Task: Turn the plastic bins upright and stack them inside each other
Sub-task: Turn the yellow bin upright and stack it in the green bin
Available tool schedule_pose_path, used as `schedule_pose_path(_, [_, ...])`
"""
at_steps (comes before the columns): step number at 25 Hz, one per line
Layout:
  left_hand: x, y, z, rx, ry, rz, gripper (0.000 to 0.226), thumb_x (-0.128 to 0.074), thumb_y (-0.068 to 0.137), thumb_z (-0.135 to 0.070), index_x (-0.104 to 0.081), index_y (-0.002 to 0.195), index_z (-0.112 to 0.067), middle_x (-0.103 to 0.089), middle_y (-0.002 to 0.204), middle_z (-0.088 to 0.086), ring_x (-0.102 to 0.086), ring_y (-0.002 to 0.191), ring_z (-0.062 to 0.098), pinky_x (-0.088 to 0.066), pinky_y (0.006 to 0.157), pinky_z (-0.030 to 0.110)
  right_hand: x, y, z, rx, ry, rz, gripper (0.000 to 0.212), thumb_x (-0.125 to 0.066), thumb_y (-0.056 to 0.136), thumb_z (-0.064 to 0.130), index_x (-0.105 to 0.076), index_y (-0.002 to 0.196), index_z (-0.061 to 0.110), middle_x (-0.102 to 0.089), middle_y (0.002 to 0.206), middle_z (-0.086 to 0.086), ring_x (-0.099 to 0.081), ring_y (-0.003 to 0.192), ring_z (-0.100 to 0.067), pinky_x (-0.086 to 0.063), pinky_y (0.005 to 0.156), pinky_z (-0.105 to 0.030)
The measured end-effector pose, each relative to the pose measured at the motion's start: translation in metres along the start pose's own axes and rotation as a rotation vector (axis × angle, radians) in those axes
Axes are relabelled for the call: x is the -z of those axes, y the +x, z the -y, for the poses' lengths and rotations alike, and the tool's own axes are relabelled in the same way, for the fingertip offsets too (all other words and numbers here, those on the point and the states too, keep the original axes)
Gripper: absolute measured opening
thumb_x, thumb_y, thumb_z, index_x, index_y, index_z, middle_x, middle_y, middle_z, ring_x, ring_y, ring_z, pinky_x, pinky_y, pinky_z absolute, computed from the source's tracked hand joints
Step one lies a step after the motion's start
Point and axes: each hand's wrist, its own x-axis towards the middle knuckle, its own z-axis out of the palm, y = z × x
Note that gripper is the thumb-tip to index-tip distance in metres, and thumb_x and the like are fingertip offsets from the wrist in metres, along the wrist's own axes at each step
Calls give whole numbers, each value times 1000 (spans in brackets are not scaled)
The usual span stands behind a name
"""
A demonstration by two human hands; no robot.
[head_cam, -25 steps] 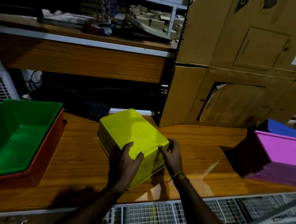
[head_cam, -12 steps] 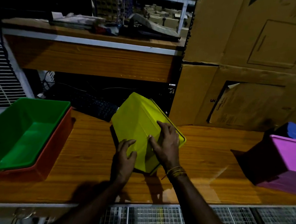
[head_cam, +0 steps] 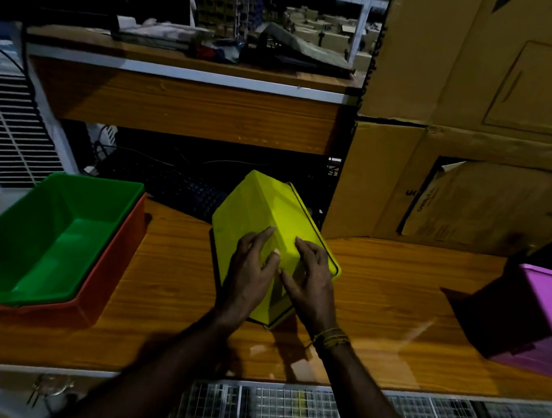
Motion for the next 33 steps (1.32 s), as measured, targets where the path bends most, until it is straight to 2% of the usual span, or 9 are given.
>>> schedule_pose_path(3, [5,12,-16,-85,127,19,47,-44,94,-57,-35,139,-52,-32,146,-2,-47,126,16,-51,81,32,1,-4,-1,0,48,-3,54,-68,86,25,-52,137,22,-43,138,-7,-41,127,-10,-46,100,-44])
schedule_pose_path(7, [5,10,-12,-127,244,21,39,-49,91,-58,-49,128,-46,-31,150,-1,-48,128,20,-50,81,30,2,-7,0,-164,-165,-140,68,-63,79,57,-47,139,29,-30,151,-12,-31,139,-30,-38,104,-48])
schedule_pose_path(11, [9,8,-10,-174,173,19,30,-49,95,-49,-55,123,-40,-25,155,-6,-43,133,16,-53,84,32,-5,-15,-6,-545,268,-190,114,-78,65,56,-18,154,19,-37,149,-17,-41,134,-31,-43,104,-50])
schedule_pose_path(13, [13,4,-4,-202,135,-21,26,-47,95,-41,-60,116,-33,-27,156,-8,-40,135,13,-49,87,28,-5,-11,-12,-588,340,-235,109,-74,60,59,-31,150,16,-54,138,-15,-55,124,-29,-49,98,-51])
schedule_pose_path(16, [17,1,11,-175,92,-48,29,-44,91,-29,-65,111,-24,-42,150,-2,-44,133,17,-40,90,21,-6,0,-10,-512,320,-280,69,-71,66,44,-60,129,19,-66,124,-8,-63,113,-24,-52,94,-47])
schedule_pose_path(21, [17,-6,26,-91,89,7,35,-42,90,-30,-67,113,-23,-52,138,3,-51,125,22,-40,87,24,-7,-10,11,-305,317,-300,40,-70,83,10,-65,122,18,-64,112,-2,-62,102,-21,-54,86,-44])
schedule_pose_path(25, [20,2,19,6,113,-121,23,-50,95,-40,-66,109,-30,-58,116,-1,-56,112,22,-40,85,25,-13,-22,16,-80,189,-247,34,-58,91,25,-63,125,19,-63,106,-4,-61,96,-25,-54,75,-49])
schedule_pose_path(28, [24,10,4,168,69,-82,34,-52,91,-56,-60,116,-34,-56,119,3,-55,111,21,-41,84,27,-17,-21,30,108,39,-138,34,-63,90,20,-63,124,18,-62,100,-5,-56,95,-22,-50,77,-41])
schedule_pose_path(33, [44,23,6,239,43,18,76,-55,69,-62,-47,136,-29,-54,134,8,-55,118,28,-46,87,34,-8,-24,28,-46,248,0,40,-59,85,54,-68,117,33,-53,121,1,-50,119,-14,-46,86,-14])
